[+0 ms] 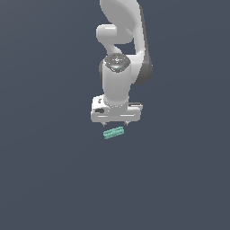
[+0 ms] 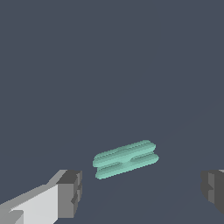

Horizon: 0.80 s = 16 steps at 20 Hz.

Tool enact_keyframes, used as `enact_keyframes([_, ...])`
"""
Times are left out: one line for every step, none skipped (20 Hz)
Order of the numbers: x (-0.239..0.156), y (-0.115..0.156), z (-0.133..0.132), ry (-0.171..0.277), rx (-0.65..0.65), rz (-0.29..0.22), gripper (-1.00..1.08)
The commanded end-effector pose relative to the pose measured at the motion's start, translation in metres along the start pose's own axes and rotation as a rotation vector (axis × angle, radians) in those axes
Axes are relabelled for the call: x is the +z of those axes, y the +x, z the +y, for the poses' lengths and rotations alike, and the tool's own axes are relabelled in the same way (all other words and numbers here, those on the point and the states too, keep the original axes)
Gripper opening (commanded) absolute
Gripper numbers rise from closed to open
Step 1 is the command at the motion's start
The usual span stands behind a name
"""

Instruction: Pick up the object and move it to a goal position.

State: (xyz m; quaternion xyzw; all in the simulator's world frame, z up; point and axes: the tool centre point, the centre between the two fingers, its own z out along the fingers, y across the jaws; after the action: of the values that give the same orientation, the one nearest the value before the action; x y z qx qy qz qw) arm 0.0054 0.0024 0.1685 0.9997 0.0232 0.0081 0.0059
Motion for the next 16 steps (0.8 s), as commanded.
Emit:
enact_keyframes([0.0,0.0,0.0,0.0,0.0,0.0,1.0])
enact_keyframes([0.0,0.0,0.0,0.0,0.001,0.0,1.0])
enact_keyframes([0.0,0.0,0.001,0.001,0.003,0.0,1.0])
enact_keyframes([-0.001,0.0,0.002,0.003,0.006,0.0,1.0])
enact_keyframes([-0.001,0.001,0.003,0.005,0.011,-0.001,1.0])
enact_keyframes([-0.001,0.001,0.005,0.008,0.017,-0.001,1.0])
enact_keyframes([-0.002,0.001,0.007,0.012,0.023,-0.001,1.0])
enact_keyframes([-0.003,0.002,0.009,0.015,0.029,-0.002,1.0])
enact_keyframes([-0.003,0.002,0.01,0.017,0.032,-0.002,1.0])
enact_keyframes([-0.004,0.002,0.011,0.019,0.034,-0.002,1.0])
enact_keyframes([-0.004,0.003,0.012,0.02,0.034,-0.002,1.0])
enact_keyframes([-0.005,0.003,0.013,0.021,0.033,-0.002,1.0])
enact_keyframes([-0.005,0.003,0.013,0.021,0.032,-0.002,1.0])
enact_keyframes([-0.005,0.003,0.012,0.021,0.032,-0.002,1.0])
enact_keyframes([-0.004,0.003,0.012,0.02,0.033,-0.002,1.0])
enact_keyframes([-0.004,0.002,0.012,0.02,0.035,-0.002,1.0])
